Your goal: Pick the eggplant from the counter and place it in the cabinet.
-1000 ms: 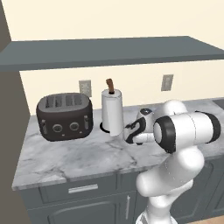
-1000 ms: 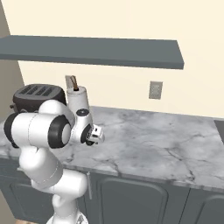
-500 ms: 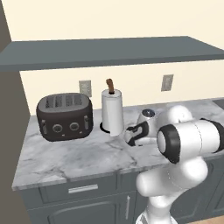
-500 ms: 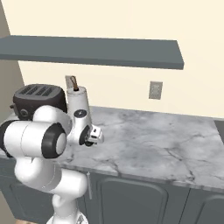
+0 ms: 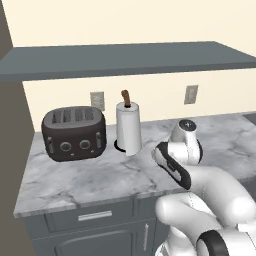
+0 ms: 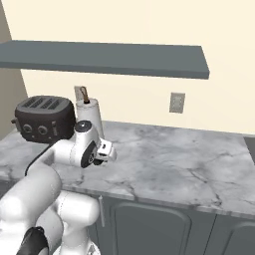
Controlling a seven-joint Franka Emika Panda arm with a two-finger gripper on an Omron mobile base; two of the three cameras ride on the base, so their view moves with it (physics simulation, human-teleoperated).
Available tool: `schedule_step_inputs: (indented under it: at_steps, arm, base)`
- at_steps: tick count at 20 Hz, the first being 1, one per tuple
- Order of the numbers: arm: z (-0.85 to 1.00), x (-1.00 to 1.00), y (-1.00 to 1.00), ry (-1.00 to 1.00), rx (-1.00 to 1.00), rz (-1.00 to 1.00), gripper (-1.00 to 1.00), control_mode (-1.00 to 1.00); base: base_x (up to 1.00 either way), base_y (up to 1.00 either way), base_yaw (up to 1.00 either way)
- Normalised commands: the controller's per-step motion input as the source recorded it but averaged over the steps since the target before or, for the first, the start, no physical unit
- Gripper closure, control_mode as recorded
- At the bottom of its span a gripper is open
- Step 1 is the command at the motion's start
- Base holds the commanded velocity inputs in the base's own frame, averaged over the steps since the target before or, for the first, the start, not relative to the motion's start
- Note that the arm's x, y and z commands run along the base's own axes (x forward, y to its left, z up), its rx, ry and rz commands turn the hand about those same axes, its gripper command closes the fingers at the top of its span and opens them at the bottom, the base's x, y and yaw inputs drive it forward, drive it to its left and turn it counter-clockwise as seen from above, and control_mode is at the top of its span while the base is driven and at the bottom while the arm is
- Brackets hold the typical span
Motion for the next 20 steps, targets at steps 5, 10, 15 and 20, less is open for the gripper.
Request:
schedule_step_inputs:
  at_steps: [5,10,15,20]
  arm:
    - [1.0,-0.39,-0.14,0.17,0.0,0.0,1.0,-1.0]
    - [1.0,-0.37,0.0,0.14,-0.01,0.0,1.0,-1.0]
    - [1.0,-0.25,0.0,0.05,-0.11,-0.02,1.0,-1.0]
    - [1.0,-0.23,0.0,0.02,-0.04,-0.05,1.0,-1.0]
  base:
    - [0.0,0.0,0.0]
    - [0.0,0.0,0.0]
    - [0.0,0.0,0.0]
    - [0.0,0.0,0.0]
